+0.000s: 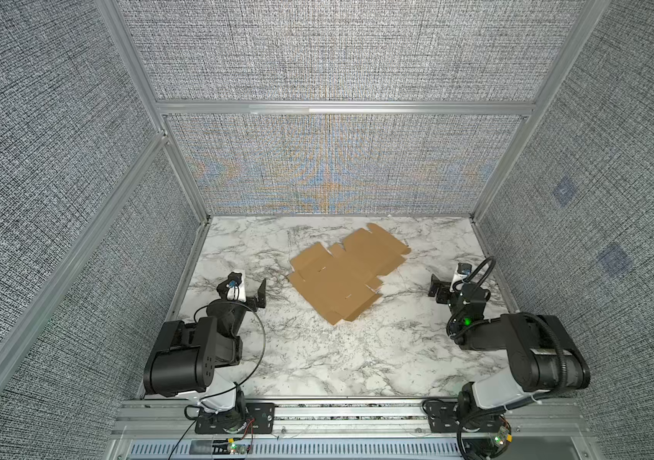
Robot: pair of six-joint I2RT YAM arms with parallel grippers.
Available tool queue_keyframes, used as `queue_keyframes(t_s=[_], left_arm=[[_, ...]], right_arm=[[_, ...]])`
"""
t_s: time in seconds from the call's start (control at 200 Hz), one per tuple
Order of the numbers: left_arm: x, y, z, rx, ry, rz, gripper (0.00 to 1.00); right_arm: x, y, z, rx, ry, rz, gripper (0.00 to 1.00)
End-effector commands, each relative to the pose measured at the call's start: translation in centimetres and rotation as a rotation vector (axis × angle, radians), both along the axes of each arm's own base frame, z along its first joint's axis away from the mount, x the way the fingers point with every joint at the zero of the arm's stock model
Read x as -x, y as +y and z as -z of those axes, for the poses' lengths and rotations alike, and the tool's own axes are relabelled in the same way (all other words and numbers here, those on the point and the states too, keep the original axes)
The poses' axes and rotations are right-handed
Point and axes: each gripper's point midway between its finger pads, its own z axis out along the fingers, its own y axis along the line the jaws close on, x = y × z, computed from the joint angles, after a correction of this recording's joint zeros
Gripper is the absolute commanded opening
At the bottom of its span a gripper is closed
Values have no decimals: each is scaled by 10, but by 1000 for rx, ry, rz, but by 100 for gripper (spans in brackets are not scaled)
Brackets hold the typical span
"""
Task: Assemble paper box
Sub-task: First fold the bottom flaps of a flat cardboard box at the center of the table.
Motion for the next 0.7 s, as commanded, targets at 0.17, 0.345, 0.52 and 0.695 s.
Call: queue_keyframes(t_s=[0.17, 0.345, 0.52, 0.695], left_arm=[[-1, 0, -8, -4, -35, 2, 99], [-1, 0, -9, -4, -40, 2, 99], [-1, 0, -9, -3, -40, 0, 99], [-1, 0, -9, 0, -38, 1, 99]], right_arm=[[-1, -2, -2, 6, -3, 7, 99], [-2, -2, -3, 6, -5, 7, 99], [-2, -2, -2, 6, -3, 7, 99], [-2, -2, -2, 6, -4, 7, 99]])
